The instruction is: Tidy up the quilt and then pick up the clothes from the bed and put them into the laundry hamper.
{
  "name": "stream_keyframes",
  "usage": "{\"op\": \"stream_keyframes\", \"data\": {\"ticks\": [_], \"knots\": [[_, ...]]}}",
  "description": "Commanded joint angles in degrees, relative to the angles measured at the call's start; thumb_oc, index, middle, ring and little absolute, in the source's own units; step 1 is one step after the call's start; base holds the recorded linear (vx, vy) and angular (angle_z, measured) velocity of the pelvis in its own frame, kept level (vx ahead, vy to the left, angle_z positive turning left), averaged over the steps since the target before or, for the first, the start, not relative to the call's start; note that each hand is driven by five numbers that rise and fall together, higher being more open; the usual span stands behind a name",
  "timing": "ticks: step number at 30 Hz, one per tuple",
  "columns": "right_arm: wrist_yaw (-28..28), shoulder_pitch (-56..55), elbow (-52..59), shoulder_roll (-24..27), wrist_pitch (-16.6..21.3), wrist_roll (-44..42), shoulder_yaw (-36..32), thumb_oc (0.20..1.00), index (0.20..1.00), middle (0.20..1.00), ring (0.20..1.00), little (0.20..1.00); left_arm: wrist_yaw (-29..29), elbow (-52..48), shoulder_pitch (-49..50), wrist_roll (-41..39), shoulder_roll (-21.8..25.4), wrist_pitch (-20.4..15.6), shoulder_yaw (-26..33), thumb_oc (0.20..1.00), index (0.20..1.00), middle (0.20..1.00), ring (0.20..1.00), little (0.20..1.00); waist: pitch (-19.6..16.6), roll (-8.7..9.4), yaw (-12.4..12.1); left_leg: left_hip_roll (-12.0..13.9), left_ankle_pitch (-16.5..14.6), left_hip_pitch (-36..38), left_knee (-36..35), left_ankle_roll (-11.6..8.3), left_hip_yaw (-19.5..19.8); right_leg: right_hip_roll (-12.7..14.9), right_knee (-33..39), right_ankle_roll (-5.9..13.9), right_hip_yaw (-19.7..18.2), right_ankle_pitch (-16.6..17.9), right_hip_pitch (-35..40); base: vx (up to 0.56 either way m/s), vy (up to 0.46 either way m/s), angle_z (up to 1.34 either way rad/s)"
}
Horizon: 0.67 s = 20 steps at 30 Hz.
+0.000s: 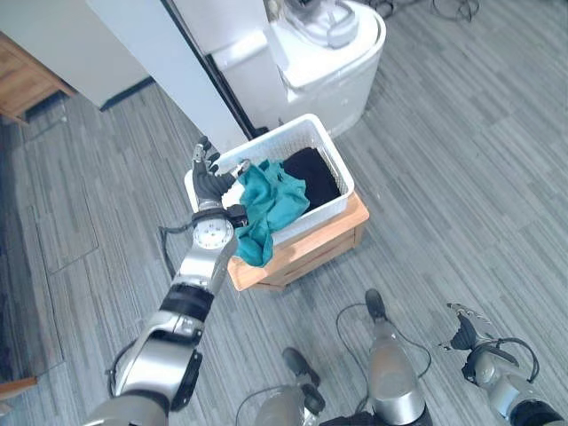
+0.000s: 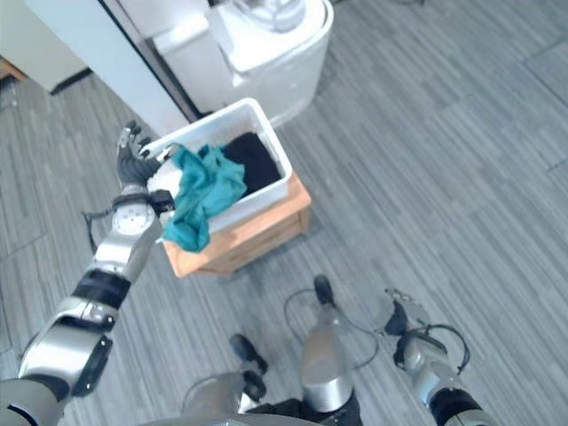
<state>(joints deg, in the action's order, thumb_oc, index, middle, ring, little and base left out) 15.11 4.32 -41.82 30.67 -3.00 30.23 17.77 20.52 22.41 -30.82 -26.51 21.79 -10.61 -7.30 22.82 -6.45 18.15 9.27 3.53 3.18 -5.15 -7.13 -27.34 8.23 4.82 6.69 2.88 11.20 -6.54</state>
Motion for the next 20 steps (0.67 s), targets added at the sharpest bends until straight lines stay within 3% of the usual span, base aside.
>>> {"op": "stream_keyframes", "data": {"ticks": [1, 2, 4, 5, 9, 10, 12, 13, 14, 15, 18, 20], "knots": [[-0.4, -2.9, -2.2, -2.5, -0.1, -3.7, 0.3, 1.000, 1.000, 1.000, 1.000, 1.000, 0.7, 0.7, 1.4, -3.1, 3.2, -7.5, 4.7, 1.000, 1.000, 1.000, 1.000, 1.000, -6.2, 2.57, -1.8, 2.8, 1.9, -0.3, 0.1, -4.77, 1.6, 2.4, -0.1, 5.93, 0.9, -6.6, 1.4, 0.06, -0.077, 0.05], [-1.0, -3.6, -4.0, -3.4, 0.0, -4.5, -0.9, 1.000, 1.000, 1.000, 1.000, 1.000, -0.7, -4.7, 8.0, -3.0, 3.2, -7.8, 7.6, 1.000, 1.000, 1.000, 1.000, 1.000, -7.3, 3.09, -3.6, 3.0, 1.6, 0.3, 0.1, -4.75, 2.3, 2.1, 0.0, 5.81, 1.6, -7.1, 2.9, 0.04, -0.065, 0.14], [-1.4, -4.2, -4.6, -3.7, 0.0, -4.6, -1.4, 1.000, 1.000, 1.000, 1.000, 1.000, -1.2, -6.5, 10.9, -2.1, 3.3, -7.3, 8.7, 1.000, 1.000, 1.000, 1.000, 1.000, -7.9, 3.30, -4.1, 3.2, 1.9, 0.4, 0.1, -4.72, 2.5, 1.9, 0.1, 5.63, 1.8, -7.0, 3.2, 0.03, -0.050, 0.20], [-2.3, -4.7, -6.6, -4.3, 0.1, -5.5, -2.6, 1.000, 1.000, 1.000, 1.000, 1.000, -1.5, -5.9, 14.8, 1.7, 5.1, -6.0, 10.2, 1.000, 1.000, 1.000, 1.000, 1.000, -8.4, 3.63, -5.3, 3.5, 1.6, 1.2, 0.1, -4.77, 2.9, 1.9, 0.2, 5.63, 2.3, -7.6, 4.5, -0.01, -0.024, 0.14], [-3.1, -4.7, -9.9, -5.3, 0.0, -7.6, -4.0, 1.000, 1.000, 1.000, 1.000, 1.000, -2.8, -0.7, 20.5, 1.3, 4.4, -4.5, 12.2, 1.000, 1.000, 1.000, 1.000, 1.000, -8.9, 4.18, -6.5, 3.8, 1.9, 1.3, 0.1, -4.74, 3.5, 1.6, 0.2, 5.29, 2.8, -7.6, 5.3, 0.01, -0.012, 0.24], [-3.7, -4.0, -12.7, -6.0, -0.5, -8.4, -4.7, 1.000, 1.000, 1.000, 1.000, 1.000, -5.3, 6.1, 25.1, -1.8, 1.5, -2.4, 13.1, 1.000, 1.000, 1.000, 1.000, 1.000, -9.2, 4.31, -7.2, 3.8, 1.5, 1.7, 0.1, -4.63, 3.8, 1.6, 0.2, 5.20, 3.1, -7.9, 6.0, -0.01, -0.002, 0.09], [-4.0, -3.3, -13.9, -6.3, -0.5, -8.8, -4.9, 1.000, 1.000, 1.000, 1.000, 1.000, -6.3, 10.4, 26.8, -1.8, 0.5, -1.6, 12.9, 1.000, 1.000, 1.000, 1.000, 1.000, -9.4, 4.39, -7.3, 3.9, 1.8, 1.6, 0.1, -4.55, 3.8, 1.5, 0.2, 5.02, 3.1, -7.7, 6.0, 0.00, 0.013, 0.07], [-4.3, -2.0, -16.6, -7.1, -0.6, -9.4, -5.2, 1.000, 1.000, 1.000, 1.000, 1.000, -8.0, 19.3, 29.9, -0.2, -1.9, 0.5, 12.5, 1.000, 1.000, 1.000, 1.000, 1.000, -9.5, 4.61, -7.8, 3.8, 1.4, 2.1, 0.1, -4.37, 4.1, 1.6, 0.2, 5.02, 3.1, -8.1, 6.5, 0.00, 0.018, 0.05], [-4.3, -1.9, -16.7, -7.1, -0.6, -9.4, -5.2, 1.000, 1.000, 1.000, 1.000, 1.000, -8.1, 19.4, 29.9, -0.3, -1.8, 0.4, 12.5, 1.000, 1.000, 1.000, 1.000, 1.000, -9.6, 4.59, -7.8, 3.9, 1.7, 1.8, 0.1, -4.36, 4.1, 1.5, 0.2, 4.92, 3.0, -7.9, 6.3, 0.00, 0.000, 0.00], [-4.6, -0.8, -18.6, -8.1, -0.6, -10.0, -4.8, 1.000, 1.000, 1.000, 1.000, 1.000, -8.7, 31.4, 31.6, -1.6, -4.5, 2.0, 13.8, 1.000, 1.000, 1.000, 1.000, 1.000, -10.0, 4.83, -8.6, 3.8, 1.3, 2.0, 0.1, -4.19, 4.4, 1.6, 0.2, 4.96, 3.2, -8.2, 6.7, 0.00, 0.000, 0.00], [-4.6, 0.6, -18.9, -8.5, -0.6, -10.8, -4.1, 1.000, 1.000, 1.000, 1.000, 1.000, -9.3, 39.5, 32.2, -2.7, -6.4, 3.6, 14.8, 1.000, 1.000, 1.000, 1.000, 1.000, -10.5, 5.10, -9.2, 3.8, 1.4, 1.8, 0.1, -4.09, 4.6, 1.6, 0.2, 4.82, 3.2, -8.1, 6.6, -0.01, 0.002, 0.03], [-4.6, 2.1, -19.4, -9.3, -0.3, -11.8, -3.3, 1.000, 1.000, 1.000, 1.000, 1.000, -9.8, 47.1, 33.9, 0.7, -7.6, 5.8, 15.0, 1.000, 1.000, 1.000, 1.000, 1.000, -11.2, 5.43, -9.9, 3.7, 1.2, 1.7, 0.1, -3.94, 4.9, 1.7, 0.2, 4.81, 3.5, -8.1, 6.6, -0.02, 0.019, 0.05]]}}
